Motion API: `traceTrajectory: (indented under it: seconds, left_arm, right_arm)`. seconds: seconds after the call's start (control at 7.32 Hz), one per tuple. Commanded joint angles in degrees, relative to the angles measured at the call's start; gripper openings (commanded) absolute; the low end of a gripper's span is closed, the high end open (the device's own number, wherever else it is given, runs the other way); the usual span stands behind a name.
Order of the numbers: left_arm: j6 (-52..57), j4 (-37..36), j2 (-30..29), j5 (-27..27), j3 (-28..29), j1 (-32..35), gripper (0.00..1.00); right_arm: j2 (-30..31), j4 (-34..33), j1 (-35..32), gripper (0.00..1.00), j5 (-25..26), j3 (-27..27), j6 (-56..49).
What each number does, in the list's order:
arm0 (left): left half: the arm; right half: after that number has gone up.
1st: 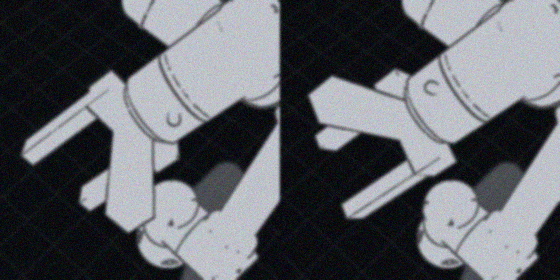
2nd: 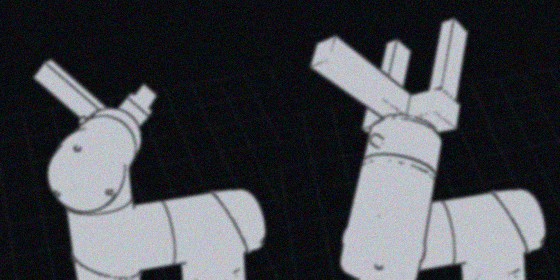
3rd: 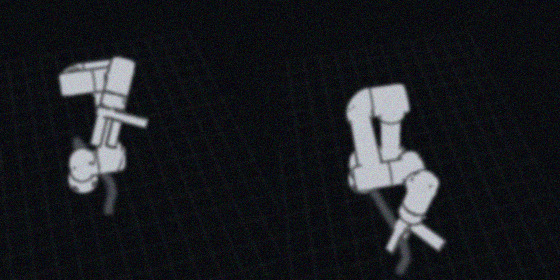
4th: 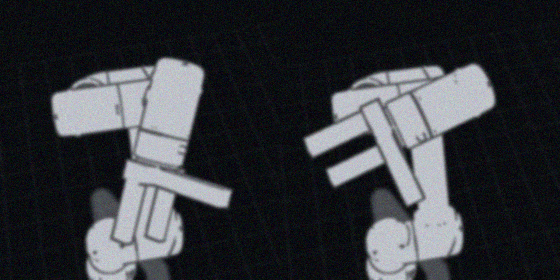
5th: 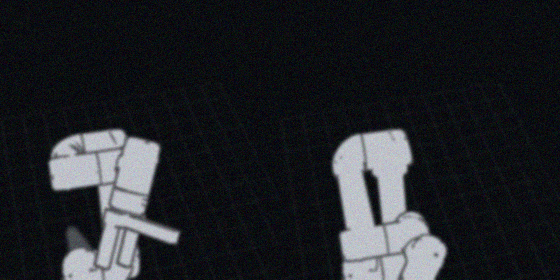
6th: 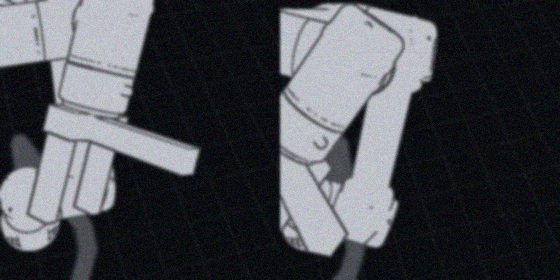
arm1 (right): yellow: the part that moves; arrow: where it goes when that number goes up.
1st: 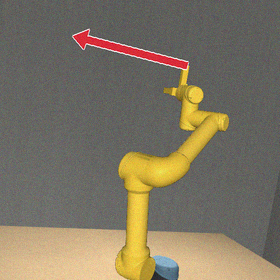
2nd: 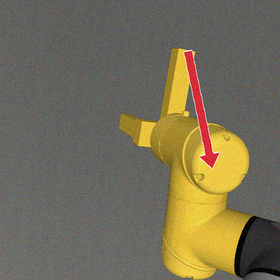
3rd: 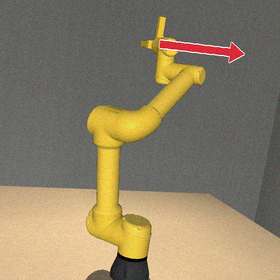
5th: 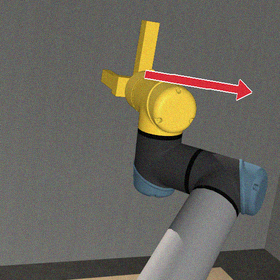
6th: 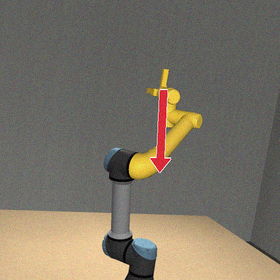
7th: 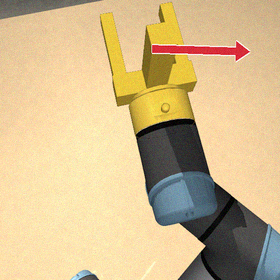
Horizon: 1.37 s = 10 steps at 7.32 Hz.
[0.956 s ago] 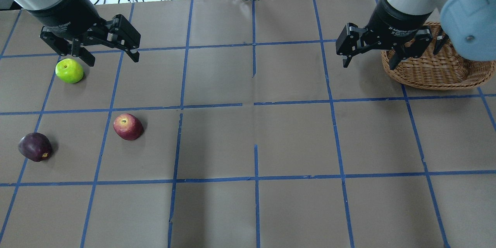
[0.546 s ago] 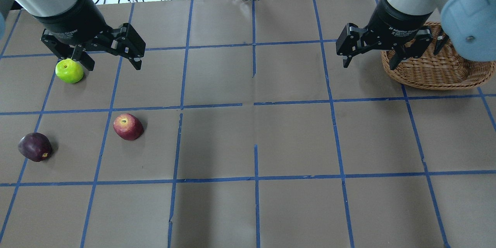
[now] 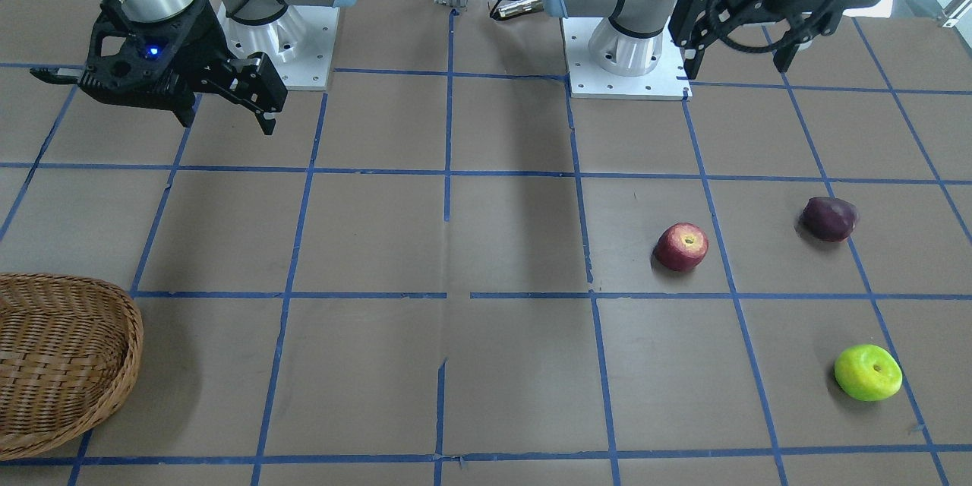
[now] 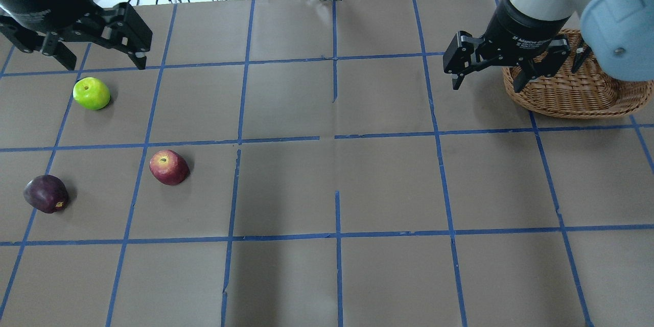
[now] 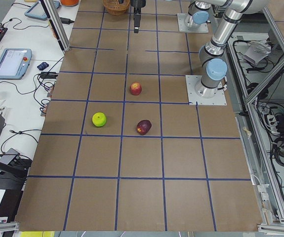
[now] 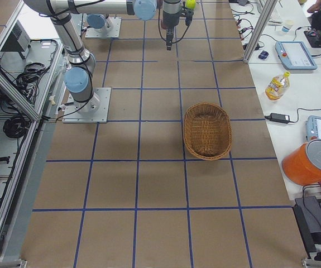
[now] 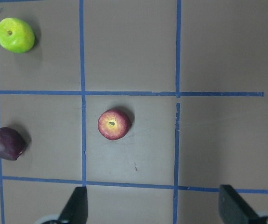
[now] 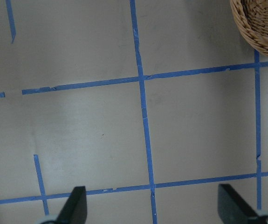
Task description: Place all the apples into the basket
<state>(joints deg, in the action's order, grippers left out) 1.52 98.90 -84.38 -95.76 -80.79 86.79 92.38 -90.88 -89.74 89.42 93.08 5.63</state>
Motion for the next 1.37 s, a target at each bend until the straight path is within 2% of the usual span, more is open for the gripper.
traceTrajectory:
  seconds: [0.0, 0.14, 0.41, 0.55, 0.82, 1.09, 1.23]
  left_arm:
    - [0.15, 4.28, 0.71, 4.86, 5.01, -0.57, 1.0]
    - [0.15, 6.64, 1.66, 5.41, 5.03, -0.48, 1.0]
    - [0.15, 6.93, 0.53, 5.24, 4.59, -0.74, 1.0]
    - [0.23, 6.84, -1.91, 5.67, 3.54, -1.09, 1.0]
    - [0.15, 0.29, -5.0, 5.15, -2.85, -0.83, 1.0]
    - [0.23, -0.19, -2.39, 4.97, -7.17, -0.92, 1.0]
    - [0.24, -0.37, -1.41, 4.97, -7.54, -1.01, 1.0]
  right_arm:
    - [0.0, 0.0, 0.0, 1.0, 0.05, 0.0, 0.0]
    - [0.0, 0.0, 0.0, 1.0, 0.05, 0.0, 0.0]
    - [0.0, 0.0, 0.0, 1.0, 0.05, 0.0, -0.09]
    - [-0.09, 0.0, 0.0, 1.0, 0.05, 0.0, 0.0]
    - [0.0, 0.0, 0.0, 1.0, 0.05, 0.0, -0.09]
    - [0.0, 0.17, 0.0, 1.0, 0.14, 0.0, 0.0]
    - [0.0, 0.17, 0.0, 1.0, 0.14, 0.0, -0.09]
